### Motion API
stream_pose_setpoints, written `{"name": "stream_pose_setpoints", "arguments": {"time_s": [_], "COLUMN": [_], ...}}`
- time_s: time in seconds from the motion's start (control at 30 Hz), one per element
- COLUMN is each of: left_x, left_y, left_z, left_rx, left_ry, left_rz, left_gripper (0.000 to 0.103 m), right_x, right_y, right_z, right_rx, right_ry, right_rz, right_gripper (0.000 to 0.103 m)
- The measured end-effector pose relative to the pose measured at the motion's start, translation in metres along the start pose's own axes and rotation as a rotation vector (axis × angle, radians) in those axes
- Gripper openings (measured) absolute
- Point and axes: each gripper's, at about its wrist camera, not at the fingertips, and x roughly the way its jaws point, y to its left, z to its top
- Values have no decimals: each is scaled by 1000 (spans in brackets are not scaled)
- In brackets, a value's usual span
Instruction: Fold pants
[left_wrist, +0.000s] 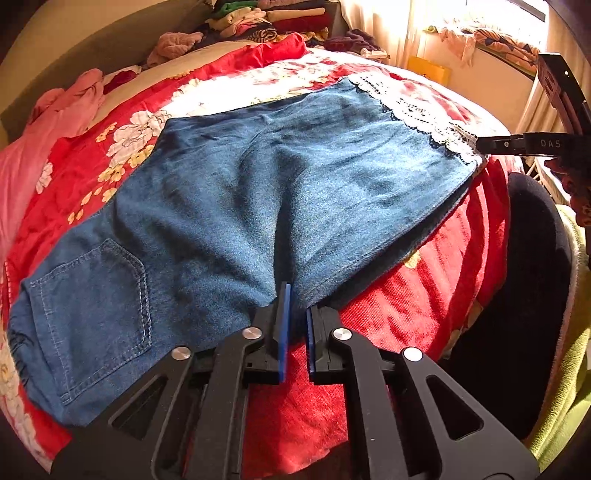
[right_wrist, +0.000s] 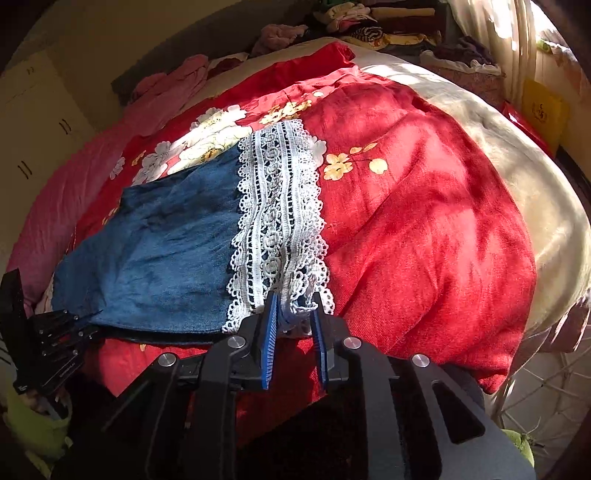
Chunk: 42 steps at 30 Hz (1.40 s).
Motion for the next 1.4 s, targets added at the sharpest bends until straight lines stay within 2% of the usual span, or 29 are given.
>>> {"name": "stream_pose_setpoints", "arguments": {"time_s": [0.03,0.13,0.2,0.27,0.33,0.43,0.53,0.6,0.67,0.7,0.77,0.83,0.87,0.97,1.03,1.2,1.3,1.37,1.4], "left_x": [-5,-24,-39,-54,-72,-91,-97,-93,-86,-81,-70,-56,-49,-42,-41,-35,-32,-33,-36], "left_y": [1,12,27,50,82,131,172,188,194,193,187,182,181,179,180,185,189,191,191], "left_z": [-2,-10,-16,-22,-29,-45,-64,-70,-69,-66,-59,-56,-57,-60,-60,-62,-62,-63,-64], "left_rx": [-5,-39,-94,-178,-300,-466,-614,-669,-677,-663,-644,-638,-630,-601,-599,-609,-610,-620,-625], "left_ry": [-4,-23,-46,-72,-105,-126,-115,-101,-87,-92,-90,-61,-42,-21,-23,-20,-17,-29,-37], "left_rz": [-6,13,40,79,130,214,274,302,328,329,341,355,386,418,415,406,404,396,396], "left_gripper": [13,33,35,47,52,67,69,70,70,70,67,59,58,57,57,58,59,59,59], "right_x": [-8,-27,-31,-23,-6,18,33,39,38,37,36,32,29,13,11,34,32,27,22], "right_y": [-2,-2,4,6,3,0,2,2,2,3,6,11,13,13,8,2,-2,-6,-8], "right_z": [2,8,11,14,16,15,12,10,11,10,9,8,10,17,20,9,10,12,12], "right_rx": [-8,-37,-77,-86,-65,-26,-9,-7,-7,-15,-34,-63,-76,-131,-154,-137,-114,-90,-75], "right_ry": [-31,-81,-98,-76,-24,54,106,114,111,108,109,90,76,19,15,89,83,67,50], "right_rz": [-24,-8,4,12,36,74,119,111,114,120,158,158,146,55,-1,-7,4,3,-2], "right_gripper": [39,45,51,57,57,57,57,53,37,34,16,14,12,11,11,13,19,35,37]}}
